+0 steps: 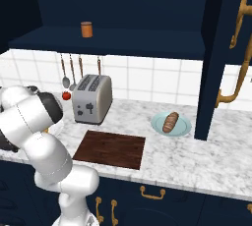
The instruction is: From the different types of pastries on the counter, select a croissant and place it on the cutting board. Then retrieve a jar of jam from the cabinet and place it alongside the croissant on the cutting board.
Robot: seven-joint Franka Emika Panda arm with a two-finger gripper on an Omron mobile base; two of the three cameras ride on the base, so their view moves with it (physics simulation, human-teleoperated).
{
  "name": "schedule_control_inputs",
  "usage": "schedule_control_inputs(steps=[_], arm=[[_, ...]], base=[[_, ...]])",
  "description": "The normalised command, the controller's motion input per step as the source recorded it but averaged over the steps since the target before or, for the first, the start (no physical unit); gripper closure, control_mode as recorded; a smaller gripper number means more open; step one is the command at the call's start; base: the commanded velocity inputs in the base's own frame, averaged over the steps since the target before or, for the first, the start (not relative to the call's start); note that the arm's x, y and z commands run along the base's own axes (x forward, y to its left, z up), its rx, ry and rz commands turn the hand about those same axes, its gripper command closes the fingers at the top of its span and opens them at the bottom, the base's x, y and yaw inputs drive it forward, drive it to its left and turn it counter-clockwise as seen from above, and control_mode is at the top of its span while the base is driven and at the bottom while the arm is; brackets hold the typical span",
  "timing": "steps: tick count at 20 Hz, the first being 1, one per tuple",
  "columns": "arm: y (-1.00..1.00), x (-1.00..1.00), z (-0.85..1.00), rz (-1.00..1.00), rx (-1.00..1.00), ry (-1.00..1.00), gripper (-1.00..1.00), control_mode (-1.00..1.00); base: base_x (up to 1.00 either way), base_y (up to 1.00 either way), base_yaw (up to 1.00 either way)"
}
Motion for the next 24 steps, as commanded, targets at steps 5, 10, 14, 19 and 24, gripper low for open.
schedule_control_inputs(steps=[5,10,14,19,24], arm=[[0.00,0.18,-0.20,0.00,0.00,0.00,-1.00,-1.00],[0.10,0.20,-0.33,0.00,0.00,-0.01,-1.00,-1.00],[0.23,0.13,-0.33,0.00,-0.01,0.07,1.00,-1.00],[0.00,0.11,0.54,-0.11,-0.01,0.06,1.00,-1.00],[0.00,0.42,1.00,-0.05,-0.06,0.17,1.00,-1.00]], base=[[0.00,0.00,0.00],[0.00,0.00,0.00],[0.00,0.00,0.00],[0.00,0.00,0.00],[0.00,0.00,0.00]])
